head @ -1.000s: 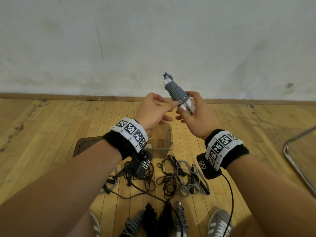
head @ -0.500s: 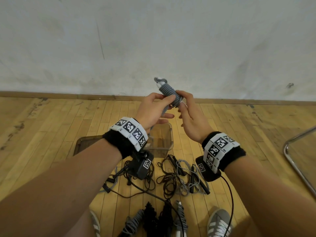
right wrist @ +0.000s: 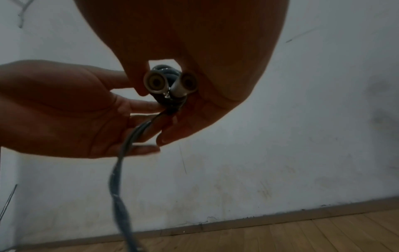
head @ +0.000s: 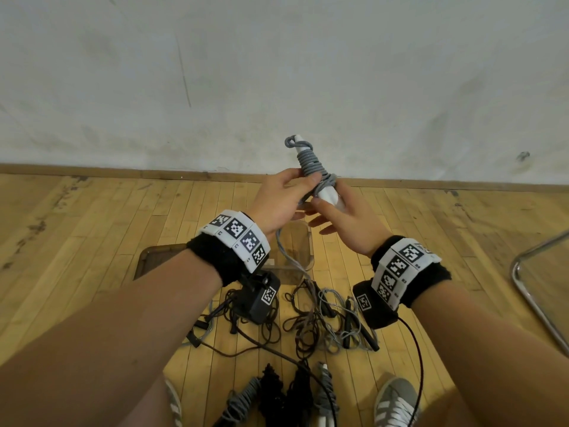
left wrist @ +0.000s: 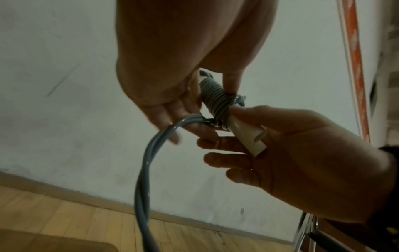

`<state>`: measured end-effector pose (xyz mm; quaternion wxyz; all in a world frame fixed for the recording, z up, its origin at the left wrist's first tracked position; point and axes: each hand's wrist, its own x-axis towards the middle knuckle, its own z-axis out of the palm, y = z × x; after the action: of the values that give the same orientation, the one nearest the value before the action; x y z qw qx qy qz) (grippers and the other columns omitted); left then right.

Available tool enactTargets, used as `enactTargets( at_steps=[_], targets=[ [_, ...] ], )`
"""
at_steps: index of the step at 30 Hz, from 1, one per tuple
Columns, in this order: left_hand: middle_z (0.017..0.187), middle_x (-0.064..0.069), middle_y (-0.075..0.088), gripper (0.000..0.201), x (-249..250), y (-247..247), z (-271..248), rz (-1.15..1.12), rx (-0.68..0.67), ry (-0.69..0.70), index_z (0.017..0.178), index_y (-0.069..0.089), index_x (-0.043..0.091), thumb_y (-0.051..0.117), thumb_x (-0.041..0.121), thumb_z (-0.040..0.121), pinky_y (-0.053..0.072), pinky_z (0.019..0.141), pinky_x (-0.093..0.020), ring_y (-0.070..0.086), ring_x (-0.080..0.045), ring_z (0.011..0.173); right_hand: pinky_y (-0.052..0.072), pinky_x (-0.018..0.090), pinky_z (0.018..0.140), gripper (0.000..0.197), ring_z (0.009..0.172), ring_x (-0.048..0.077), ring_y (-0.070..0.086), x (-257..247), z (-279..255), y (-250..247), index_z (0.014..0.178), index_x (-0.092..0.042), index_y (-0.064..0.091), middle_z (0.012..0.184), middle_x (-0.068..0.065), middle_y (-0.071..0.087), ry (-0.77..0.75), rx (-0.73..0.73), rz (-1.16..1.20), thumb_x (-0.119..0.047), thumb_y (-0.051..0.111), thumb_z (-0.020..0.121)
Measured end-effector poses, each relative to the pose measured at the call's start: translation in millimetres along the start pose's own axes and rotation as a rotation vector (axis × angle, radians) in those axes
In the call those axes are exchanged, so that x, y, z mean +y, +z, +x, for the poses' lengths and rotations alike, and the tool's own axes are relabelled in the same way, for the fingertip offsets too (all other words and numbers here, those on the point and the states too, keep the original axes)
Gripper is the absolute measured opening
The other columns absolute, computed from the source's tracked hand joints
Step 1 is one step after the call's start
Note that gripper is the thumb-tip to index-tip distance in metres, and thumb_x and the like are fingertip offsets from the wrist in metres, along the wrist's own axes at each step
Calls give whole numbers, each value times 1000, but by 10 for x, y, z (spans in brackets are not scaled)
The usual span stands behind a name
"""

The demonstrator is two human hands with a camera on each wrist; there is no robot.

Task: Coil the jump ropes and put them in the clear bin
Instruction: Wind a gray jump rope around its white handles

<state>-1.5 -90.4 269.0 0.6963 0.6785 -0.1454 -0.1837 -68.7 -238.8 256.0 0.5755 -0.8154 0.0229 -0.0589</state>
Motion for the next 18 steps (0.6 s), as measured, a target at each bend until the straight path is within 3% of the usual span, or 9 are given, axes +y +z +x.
enactTargets(
  at_steps=[2,6,10,13,15,18],
  targets=[
    [113,-8,76,43,-12,1,34,61,26,19,132,58,14,66,40,98,62,85,-39,76,-20,94,60,30,66,24,83,21,76,-18,0,-9,124,-21,53,100,-3,76,-4,18,-9,-23,60,102],
    [104,-3,76,45,-12,-14,49,184,26,-4,124,60,13,63,49,98,63,84,-40,77,-17,84,62,40,72,29,80,20,76,-19,2,-25,125,-22,55,104,1,74,-44,71,-63,-23,66,98],
    [89,-2,77,44,-22,-59,39,229,46,-42,117,68,18,64,56,94,57,65,-29,73,-12,67,61,37,72,54,83,18,76,48,32,-66,138,-18,53,111,2,73,-49,139,-123,-28,76,90],
    [83,-1,77,35,-8,-80,31,218,97,-45,110,67,19,72,48,92,53,57,-24,70,-8,59,63,41,77,69,82,14,76,66,32,-94,145,-24,48,115,1,72,-65,170,-224,-34,80,85],
    [78,-2,76,26,-13,-93,36,204,134,-30,103,68,16,77,37,90,53,54,-23,66,-8,52,64,36,74,71,75,10,75,54,25,-100,148,-26,46,119,1,70,-55,184,-264,-29,81,86],
    [74,-4,75,15,-11,-84,23,189,155,-26,97,69,12,78,23,91,54,54,-22,65,-9,50,58,19,61,73,69,4,73,27,17,-87,151,-27,43,121,2,69,-68,211,-339,-24,80,88]
  ],
)
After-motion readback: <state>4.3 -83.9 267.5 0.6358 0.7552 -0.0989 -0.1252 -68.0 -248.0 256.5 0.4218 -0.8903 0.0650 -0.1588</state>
